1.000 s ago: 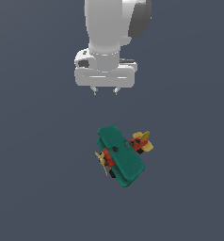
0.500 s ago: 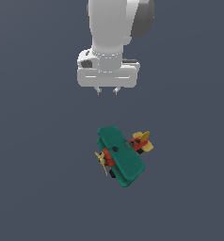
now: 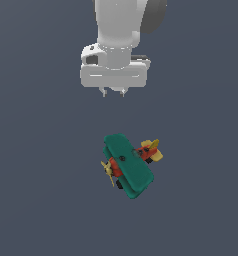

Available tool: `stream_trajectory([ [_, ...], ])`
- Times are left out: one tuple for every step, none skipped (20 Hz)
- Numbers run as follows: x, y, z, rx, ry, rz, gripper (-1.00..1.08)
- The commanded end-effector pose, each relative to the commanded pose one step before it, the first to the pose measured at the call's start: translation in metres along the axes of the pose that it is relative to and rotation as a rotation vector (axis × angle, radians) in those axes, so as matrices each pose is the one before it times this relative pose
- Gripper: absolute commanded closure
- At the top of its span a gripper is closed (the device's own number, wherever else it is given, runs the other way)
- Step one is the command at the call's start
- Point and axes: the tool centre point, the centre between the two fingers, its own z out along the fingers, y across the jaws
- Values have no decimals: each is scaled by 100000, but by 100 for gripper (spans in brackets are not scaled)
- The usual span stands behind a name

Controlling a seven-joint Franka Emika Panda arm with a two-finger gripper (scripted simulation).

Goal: Pick up the object and move it to a goal position.

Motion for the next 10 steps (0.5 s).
stream_trajectory([
  [198,107,-958,-1128,1477,-2368,-20],
  [92,58,-452,-569,683,-1125,-20],
  [99,67,-488,-633,729,-1209,-20],
  [104,75,-525,-702,774,-1295,-20],
  [110,85,-562,-776,816,-1378,-20],
  [114,95,-599,-854,855,-1461,-20],
  [119,106,-636,-937,891,-1542,-20],
  [122,117,-672,-1024,921,-1621,-20],
  [125,129,-708,-1117,948,-1700,-20],
  [125,139,-726,-1184,945,-1733,-20],
])
